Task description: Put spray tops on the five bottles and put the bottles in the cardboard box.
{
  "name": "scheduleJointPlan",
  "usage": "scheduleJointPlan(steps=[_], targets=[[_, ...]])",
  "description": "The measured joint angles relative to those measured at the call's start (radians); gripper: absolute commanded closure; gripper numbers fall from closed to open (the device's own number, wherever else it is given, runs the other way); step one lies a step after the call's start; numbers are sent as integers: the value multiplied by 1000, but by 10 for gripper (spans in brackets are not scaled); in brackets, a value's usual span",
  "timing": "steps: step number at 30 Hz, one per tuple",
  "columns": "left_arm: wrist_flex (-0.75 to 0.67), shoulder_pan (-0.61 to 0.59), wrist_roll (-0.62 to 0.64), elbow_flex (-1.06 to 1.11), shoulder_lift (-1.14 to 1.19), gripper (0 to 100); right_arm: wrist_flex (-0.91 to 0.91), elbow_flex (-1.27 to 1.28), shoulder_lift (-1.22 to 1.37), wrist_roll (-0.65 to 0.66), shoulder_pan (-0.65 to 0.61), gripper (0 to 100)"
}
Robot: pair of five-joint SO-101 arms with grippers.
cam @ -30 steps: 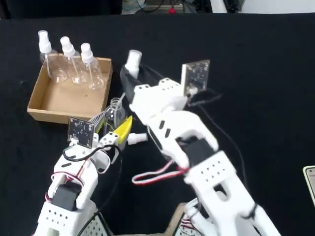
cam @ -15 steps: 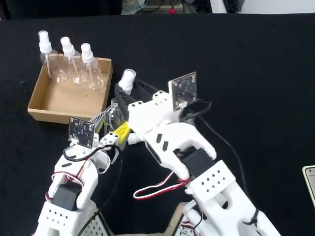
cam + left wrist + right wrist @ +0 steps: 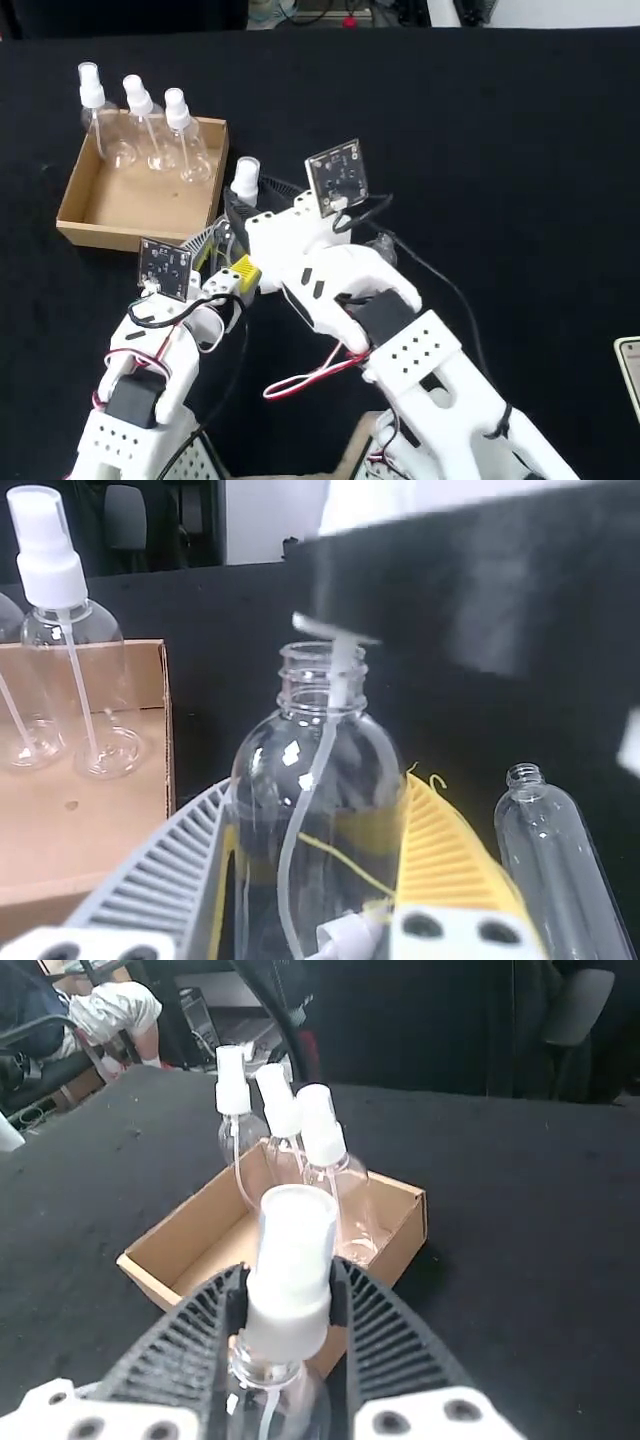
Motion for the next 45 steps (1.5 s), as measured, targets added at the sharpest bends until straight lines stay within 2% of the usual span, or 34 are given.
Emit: scheduleJointPlan(steps=[8,16,23,31,37,45], targets=[[0,15,0,0,0,877,48,-15,0,6,-2,987],[21,51,0,0,0,877,160,-66,8,166,-23,987],[25,58,0,0,0,877,173,-66,8,172,-23,985],[25,66,0,11,2,877,256,-74,3,167,-28,865],[25,61,0,9,0,877,341,-74,-87,164,-44,861],[25,60,0,9,0,877,345,-74,-224,164,-44,864]])
